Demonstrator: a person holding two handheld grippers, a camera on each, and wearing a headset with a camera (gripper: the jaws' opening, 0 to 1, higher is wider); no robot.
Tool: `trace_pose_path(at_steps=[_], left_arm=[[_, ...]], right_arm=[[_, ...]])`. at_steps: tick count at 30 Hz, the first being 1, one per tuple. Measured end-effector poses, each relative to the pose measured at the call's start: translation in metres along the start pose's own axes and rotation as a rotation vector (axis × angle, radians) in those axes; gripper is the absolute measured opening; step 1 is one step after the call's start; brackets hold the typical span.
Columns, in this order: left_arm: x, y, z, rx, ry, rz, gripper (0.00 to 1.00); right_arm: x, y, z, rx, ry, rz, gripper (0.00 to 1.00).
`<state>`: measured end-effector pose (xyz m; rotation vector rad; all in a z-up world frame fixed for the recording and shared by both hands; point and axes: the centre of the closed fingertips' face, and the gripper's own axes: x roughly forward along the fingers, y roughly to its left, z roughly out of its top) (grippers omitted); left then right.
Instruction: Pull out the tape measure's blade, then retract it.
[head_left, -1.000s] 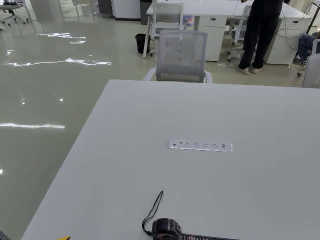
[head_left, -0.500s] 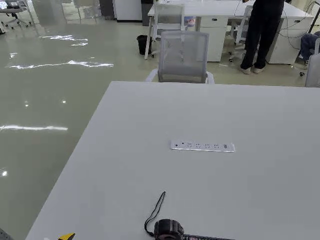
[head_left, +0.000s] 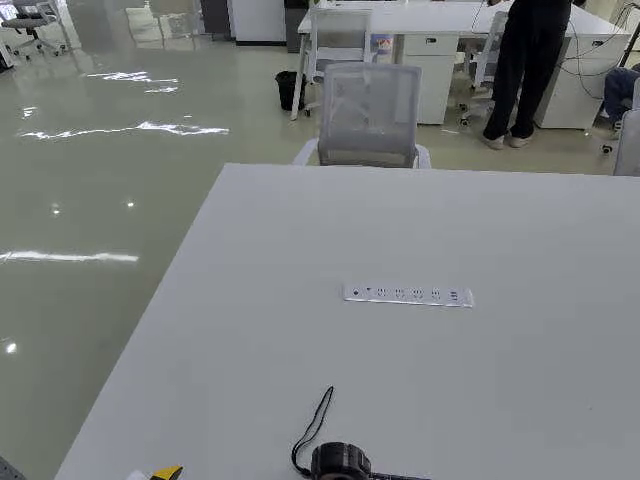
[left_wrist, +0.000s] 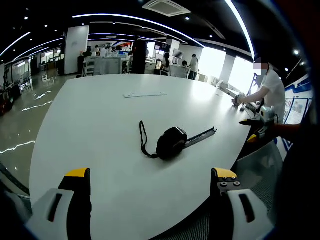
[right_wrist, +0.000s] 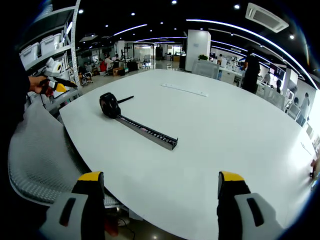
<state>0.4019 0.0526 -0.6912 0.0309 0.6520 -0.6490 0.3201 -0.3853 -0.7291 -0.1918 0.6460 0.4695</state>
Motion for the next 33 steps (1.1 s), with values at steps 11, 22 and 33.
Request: trace_pose_path(at_steps=[11, 22, 33], left_arm=[[0.019, -0.020, 0.018, -0.012, -0.022, 0.005, 0.99], [0.030, -0.030, 0.023, -0.004, -0.005, 0.012, 0.99], [0.038, -0.038, 0.025, -0.011, -0.006, 0.021, 0.99]], right_arm=[[0.010, -0.001, -0.002, -0.013, 0.013, 0.018, 0.95], [0.017, -0.010, -0.002, -0.031, 0.021, 0.023, 0.93], [0.024, -0.014, -0.002, -0.046, 0.031, 0.037, 0.90]])
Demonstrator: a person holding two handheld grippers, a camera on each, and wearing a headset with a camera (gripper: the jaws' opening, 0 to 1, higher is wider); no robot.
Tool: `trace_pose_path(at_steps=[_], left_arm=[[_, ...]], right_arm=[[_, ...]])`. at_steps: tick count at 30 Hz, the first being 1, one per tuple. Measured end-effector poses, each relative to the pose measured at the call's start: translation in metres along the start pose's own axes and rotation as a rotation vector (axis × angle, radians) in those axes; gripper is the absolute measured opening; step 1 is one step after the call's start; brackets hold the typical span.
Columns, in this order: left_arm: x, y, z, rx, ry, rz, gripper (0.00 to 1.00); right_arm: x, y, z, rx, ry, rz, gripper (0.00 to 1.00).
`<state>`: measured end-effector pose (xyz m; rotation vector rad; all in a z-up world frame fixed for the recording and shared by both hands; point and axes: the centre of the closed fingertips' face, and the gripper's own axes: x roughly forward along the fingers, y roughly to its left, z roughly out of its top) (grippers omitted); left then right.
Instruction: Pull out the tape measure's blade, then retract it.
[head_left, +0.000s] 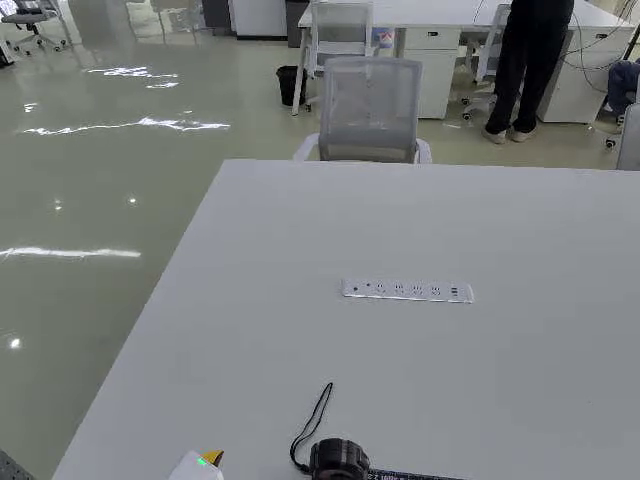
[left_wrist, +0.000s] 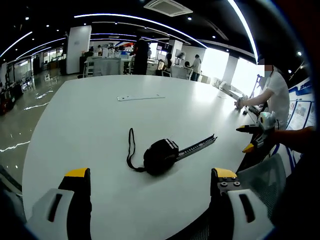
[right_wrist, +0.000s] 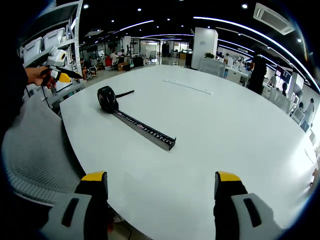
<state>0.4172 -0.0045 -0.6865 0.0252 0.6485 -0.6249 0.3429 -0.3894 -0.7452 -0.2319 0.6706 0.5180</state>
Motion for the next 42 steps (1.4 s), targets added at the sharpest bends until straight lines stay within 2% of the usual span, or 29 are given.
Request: trace_pose_path(at_steps=[7, 9, 14, 17, 22, 28, 32, 38, 42], left_arm=[[0.007, -0.013, 0.007, -0.014, -0.007, -0.009, 0.99], [0.009, -0.013, 0.007, -0.015, -0.004, -0.008, 0.99], [0.011, -0.012, 0.012, -0.009, -0.016, 0.036, 0.99], [0.016, -0.015, 0.012, -0.007, -0.012, 0.042, 0.99], [0.021, -0.017, 0.015, 0.023, -0.018, 0.076, 0.99], [0.029, -0.018, 0.020, -0.001, -0.023, 0.094, 0.99], [0.030, -0.018, 0.016, -0.021, -0.026, 0.114, 0.99], [0.039, -0.022, 0.007, -0.059, -0.010, 0.107, 0.99], [0.044, -0.025, 0.007, -0.084, -0.012, 0.108, 0.99]], right_arm=[[0.006, 0.001, 0.001, -0.021, 0.007, 0.021, 0.90], [0.006, 0.002, 0.003, -0.026, 0.010, 0.027, 0.90], [0.012, -0.004, 0.004, -0.028, 0.016, 0.028, 0.91], [0.016, -0.006, 0.007, -0.019, 0.014, 0.027, 0.92], [0.024, -0.008, 0.013, -0.047, 0.016, 0.025, 0.91], [0.031, -0.010, 0.018, -0.063, 0.018, 0.034, 0.90], [0.034, -0.011, 0.020, -0.078, 0.025, 0.042, 0.89], [0.042, -0.013, 0.025, -0.108, 0.039, 0.056, 0.84], [0.050, -0.013, 0.026, -0.124, 0.049, 0.068, 0.83]])
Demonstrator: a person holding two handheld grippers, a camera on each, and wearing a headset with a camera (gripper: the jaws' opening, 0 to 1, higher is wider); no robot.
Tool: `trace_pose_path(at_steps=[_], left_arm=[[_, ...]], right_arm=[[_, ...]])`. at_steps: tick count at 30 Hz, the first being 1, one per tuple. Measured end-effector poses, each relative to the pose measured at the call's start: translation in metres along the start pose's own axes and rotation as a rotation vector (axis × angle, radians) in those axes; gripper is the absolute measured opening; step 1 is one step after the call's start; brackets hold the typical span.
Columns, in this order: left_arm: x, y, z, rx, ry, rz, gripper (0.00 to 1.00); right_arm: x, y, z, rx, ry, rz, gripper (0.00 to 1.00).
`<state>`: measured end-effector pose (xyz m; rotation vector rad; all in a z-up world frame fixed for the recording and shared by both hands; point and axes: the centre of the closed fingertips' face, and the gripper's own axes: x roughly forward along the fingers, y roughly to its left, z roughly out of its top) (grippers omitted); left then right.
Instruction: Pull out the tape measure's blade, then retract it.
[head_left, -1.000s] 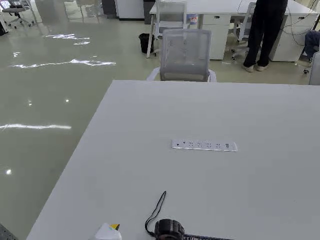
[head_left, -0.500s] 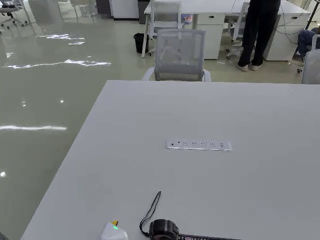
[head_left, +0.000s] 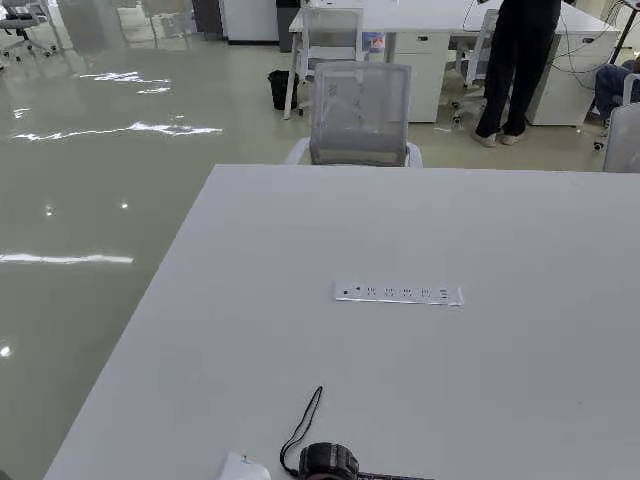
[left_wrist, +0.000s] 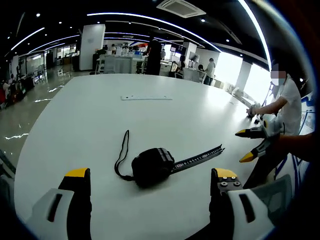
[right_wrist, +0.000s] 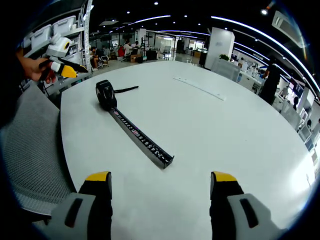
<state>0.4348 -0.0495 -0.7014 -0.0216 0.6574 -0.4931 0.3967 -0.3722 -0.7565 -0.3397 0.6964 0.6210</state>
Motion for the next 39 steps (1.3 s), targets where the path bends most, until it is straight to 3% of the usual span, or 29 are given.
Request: trace_pose_path(at_steps=[4, 18, 25, 39], left_arm=[[0.004, 0.000, 0.002, 0.015, -0.015, 0.013, 0.99], [0.025, -0.001, -0.006, 0.017, 0.009, 0.028, 0.99], [0.038, -0.003, -0.010, -0.031, 0.021, 0.027, 0.99], [0.056, -0.016, -0.009, -0.027, 0.026, 0.027, 0.99]], right_arm=[[0.006, -0.001, 0.000, -0.010, 0.015, 0.009, 0.82], [0.027, -0.005, 0.003, -0.077, 0.067, 0.046, 0.74], [0.037, -0.007, 0.000, -0.104, 0.096, 0.066, 0.69], [0.051, -0.004, -0.003, -0.145, 0.131, 0.117, 0.55]])
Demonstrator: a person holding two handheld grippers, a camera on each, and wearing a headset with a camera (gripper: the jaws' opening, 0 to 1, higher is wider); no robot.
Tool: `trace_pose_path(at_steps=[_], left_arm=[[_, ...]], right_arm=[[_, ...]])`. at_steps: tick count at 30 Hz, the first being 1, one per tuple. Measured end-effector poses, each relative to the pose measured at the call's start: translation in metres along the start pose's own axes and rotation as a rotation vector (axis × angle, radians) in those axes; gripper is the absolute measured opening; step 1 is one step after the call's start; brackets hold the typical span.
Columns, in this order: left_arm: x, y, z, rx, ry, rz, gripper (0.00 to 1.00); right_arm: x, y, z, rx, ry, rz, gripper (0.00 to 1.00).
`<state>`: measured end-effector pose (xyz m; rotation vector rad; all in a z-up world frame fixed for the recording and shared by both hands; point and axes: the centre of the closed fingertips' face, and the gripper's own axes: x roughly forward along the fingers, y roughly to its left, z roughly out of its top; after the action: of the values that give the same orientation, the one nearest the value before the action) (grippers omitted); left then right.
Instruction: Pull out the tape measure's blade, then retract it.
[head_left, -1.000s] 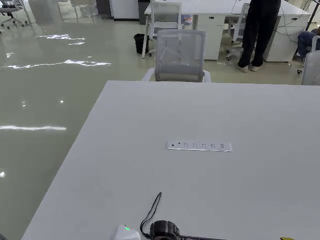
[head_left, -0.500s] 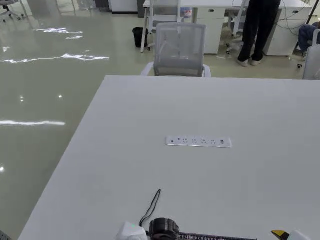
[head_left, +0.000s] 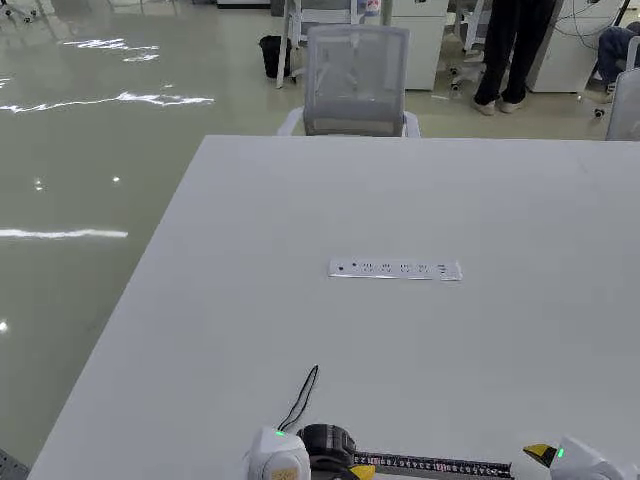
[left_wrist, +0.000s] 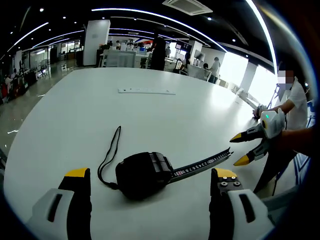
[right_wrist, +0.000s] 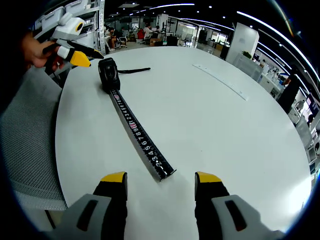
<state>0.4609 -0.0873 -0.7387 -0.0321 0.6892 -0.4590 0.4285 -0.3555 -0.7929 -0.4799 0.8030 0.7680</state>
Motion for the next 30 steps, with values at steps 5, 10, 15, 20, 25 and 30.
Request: trace_pose_path(at_steps=[5, 10, 15, 20, 25, 30], left_arm=[[0.003, -0.002, 0.001, 0.011, 0.001, 0.001, 0.99], [0.006, 0.000, 0.004, 0.008, -0.005, 0.016, 0.99], [0.012, 0.003, 0.004, -0.001, -0.009, 0.032, 0.99], [0.018, -0.001, 0.002, -0.029, -0.003, 0.037, 0.99], [0.023, 0.001, 0.004, -0.052, -0.004, 0.056, 0.96], [0.027, 0.008, 0.000, -0.073, 0.009, 0.077, 0.93]], right_arm=[[0.005, 0.002, 0.000, -0.044, 0.018, 0.032, 0.49], [0.010, 0.007, 0.001, -0.063, 0.031, 0.062, 0.37], [0.012, 0.006, 0.001, -0.062, 0.037, 0.057, 0.33], [0.013, 0.002, -0.002, -0.052, 0.044, 0.040, 0.28], [0.013, -0.001, 0.000, -0.030, 0.040, 0.021, 0.22], [0.016, -0.001, -0.003, -0.046, 0.045, 0.026, 0.23]])
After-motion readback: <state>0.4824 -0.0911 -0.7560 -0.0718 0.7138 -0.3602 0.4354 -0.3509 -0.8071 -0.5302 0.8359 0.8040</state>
